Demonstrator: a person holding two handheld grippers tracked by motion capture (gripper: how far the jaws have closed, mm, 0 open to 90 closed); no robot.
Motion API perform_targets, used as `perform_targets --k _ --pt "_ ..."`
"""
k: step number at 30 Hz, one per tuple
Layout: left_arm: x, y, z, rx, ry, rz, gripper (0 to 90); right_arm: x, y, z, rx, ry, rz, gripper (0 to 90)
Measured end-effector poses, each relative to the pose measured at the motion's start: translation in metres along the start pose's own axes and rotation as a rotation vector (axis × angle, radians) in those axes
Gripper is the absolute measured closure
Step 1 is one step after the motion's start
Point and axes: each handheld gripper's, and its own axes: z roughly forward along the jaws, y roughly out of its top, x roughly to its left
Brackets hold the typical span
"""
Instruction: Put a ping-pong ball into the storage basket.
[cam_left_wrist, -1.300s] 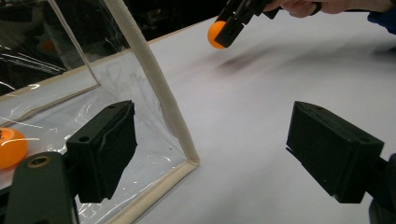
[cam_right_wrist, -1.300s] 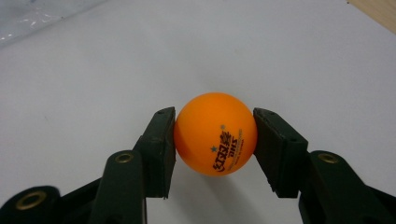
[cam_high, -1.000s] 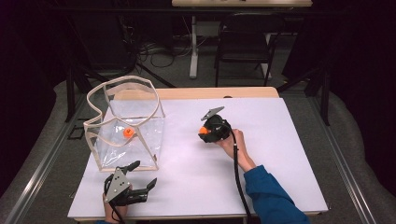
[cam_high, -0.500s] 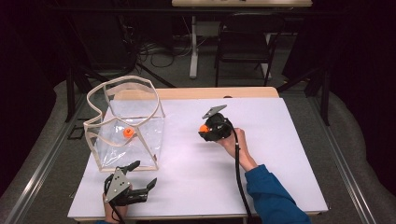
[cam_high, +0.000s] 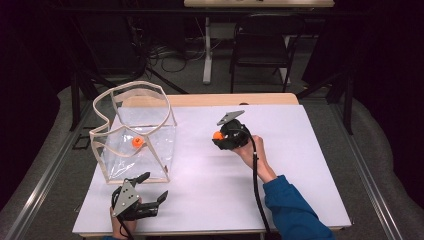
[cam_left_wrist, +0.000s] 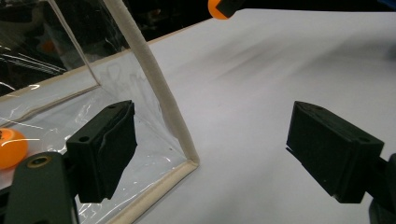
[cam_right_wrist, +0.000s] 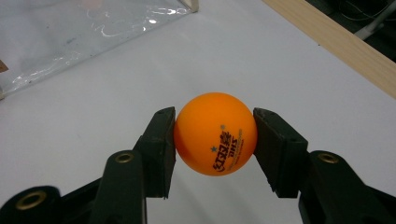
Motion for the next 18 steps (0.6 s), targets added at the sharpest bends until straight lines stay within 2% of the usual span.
perform_targets --k 18 --pt "0.000 0.000 0.000 0.001 0.001 -0.003 15.8 -0.002 0.009 -0.017 -0.042 -0.009 -0.005 50.8"
